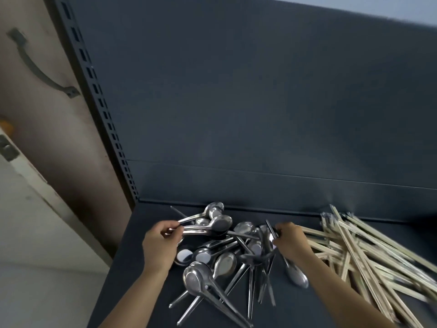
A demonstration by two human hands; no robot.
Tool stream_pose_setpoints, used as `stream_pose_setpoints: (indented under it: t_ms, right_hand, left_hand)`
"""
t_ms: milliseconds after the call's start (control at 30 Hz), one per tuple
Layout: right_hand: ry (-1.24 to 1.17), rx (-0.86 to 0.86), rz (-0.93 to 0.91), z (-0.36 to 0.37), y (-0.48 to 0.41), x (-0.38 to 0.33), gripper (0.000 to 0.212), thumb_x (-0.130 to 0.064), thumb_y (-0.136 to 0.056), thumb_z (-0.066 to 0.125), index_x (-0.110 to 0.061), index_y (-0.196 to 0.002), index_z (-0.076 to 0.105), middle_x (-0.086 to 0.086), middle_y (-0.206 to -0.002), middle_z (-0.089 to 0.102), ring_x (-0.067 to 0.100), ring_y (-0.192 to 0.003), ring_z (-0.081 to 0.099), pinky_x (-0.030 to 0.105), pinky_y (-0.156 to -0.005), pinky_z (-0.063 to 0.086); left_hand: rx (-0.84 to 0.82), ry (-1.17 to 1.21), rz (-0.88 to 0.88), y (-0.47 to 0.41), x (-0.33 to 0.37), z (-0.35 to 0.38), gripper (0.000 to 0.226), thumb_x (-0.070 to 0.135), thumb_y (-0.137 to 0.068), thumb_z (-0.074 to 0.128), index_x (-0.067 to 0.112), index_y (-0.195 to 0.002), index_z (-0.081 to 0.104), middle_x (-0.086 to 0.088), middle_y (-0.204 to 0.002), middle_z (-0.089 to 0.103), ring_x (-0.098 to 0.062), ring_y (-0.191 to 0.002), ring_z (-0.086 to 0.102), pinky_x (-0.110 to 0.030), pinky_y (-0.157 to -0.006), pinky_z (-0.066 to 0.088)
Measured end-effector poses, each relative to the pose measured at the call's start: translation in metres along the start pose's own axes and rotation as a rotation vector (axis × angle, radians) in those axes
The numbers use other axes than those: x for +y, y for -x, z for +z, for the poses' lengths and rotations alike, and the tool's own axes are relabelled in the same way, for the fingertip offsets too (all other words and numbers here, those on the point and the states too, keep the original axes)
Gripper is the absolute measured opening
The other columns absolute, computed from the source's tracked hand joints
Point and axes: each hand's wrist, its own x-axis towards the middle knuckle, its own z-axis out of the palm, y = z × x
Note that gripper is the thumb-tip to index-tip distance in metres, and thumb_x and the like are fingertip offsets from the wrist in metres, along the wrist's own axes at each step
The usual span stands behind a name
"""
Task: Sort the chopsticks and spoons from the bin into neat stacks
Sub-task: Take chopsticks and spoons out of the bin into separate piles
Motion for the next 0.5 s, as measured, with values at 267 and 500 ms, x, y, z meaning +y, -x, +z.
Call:
stream_pose_setpoints:
  t_ms: [267, 500]
  right_hand:
    - [-0.022, 0.042, 0.052, 0.015, 0.006, -0.004, 0.035, 0.000, -0.083, 0.052, -0.005, -0.118, 0.058, 0.014, -0.114, 0.064, 0.031, -0.108, 0.057, 0.029, -0.081, 0.043]
    - [-0.083, 0.082, 0.049, 0.026, 0.012, -0.009, 0.048, 0.001, -0.084, 0.052, -0.010, -0.130, 0.048, 0.012, -0.125, 0.053, 0.028, -0.114, 0.051, 0.033, -0.090, 0.043]
  left_hand:
    - [-0.125, -0.078, 0.008, -0.003, -0.005, -0.005, 0.011, 0.007, -0.081, 0.072, 0.018, -0.080, 0.069, 0.001, -0.078, 0.070, -0.009, -0.064, 0.067, -0.029, -0.069, 0.055]
    - [-0.175, -0.215, 0.129, -0.005, -0.002, -0.009, 0.017, 0.012, -0.081, 0.071, 0.026, -0.076, 0.065, 0.012, -0.079, 0.067, -0.003, -0.079, 0.062, -0.013, -0.068, 0.043]
